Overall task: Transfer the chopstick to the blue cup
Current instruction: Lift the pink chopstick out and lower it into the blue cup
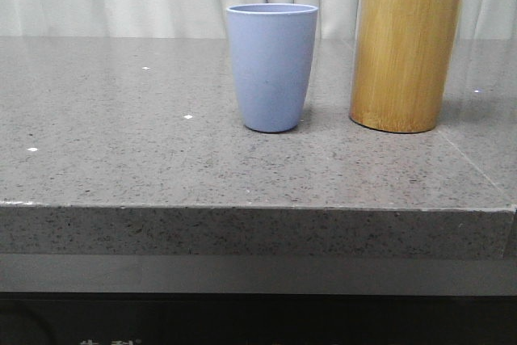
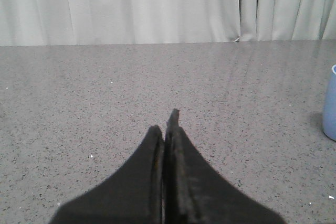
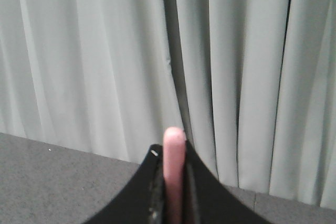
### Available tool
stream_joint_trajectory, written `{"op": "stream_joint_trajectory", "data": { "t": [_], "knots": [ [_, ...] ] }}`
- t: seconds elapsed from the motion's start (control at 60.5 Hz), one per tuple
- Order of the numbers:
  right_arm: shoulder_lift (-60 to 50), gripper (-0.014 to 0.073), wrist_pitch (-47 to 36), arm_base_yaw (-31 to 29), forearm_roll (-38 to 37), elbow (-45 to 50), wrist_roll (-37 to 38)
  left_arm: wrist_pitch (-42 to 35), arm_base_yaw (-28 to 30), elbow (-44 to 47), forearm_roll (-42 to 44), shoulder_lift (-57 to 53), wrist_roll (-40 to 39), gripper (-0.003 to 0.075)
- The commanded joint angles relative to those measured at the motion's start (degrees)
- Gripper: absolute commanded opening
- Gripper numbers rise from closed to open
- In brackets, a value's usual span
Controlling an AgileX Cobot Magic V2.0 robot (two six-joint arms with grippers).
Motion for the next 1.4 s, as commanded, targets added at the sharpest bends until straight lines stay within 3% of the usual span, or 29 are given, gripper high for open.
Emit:
{"op": "stream_joint_trajectory", "data": {
  "t": [0.0,0.38,0.958,1.387],
  "knots": [
    [-1.88,-0.0111,-6.86,2.33,-0.61,-2.19,-0.28,-4.91,-0.01,-1.43,-0.08,0.84,-0.44,-0.0019],
    [5.65,-0.0111,-10.57,16.32,-0.64,-2.19,-0.28,-4.91,-0.01,-1.43,-0.01,0.84,-0.44,-0.0019],
    [17.1,-0.0104,-7.38,16.61,-0.64,-2.0,-0.28,-4.91,-0.01,-1.43,0.05,0.84,-0.44,-0.0019],
    [17.28,0.0209,-5.93,16.55,-0.64,-2.0,-0.28,-4.91,-0.01,-1.43,0.5,0.84,-0.44,-0.0019]
  ]
}}
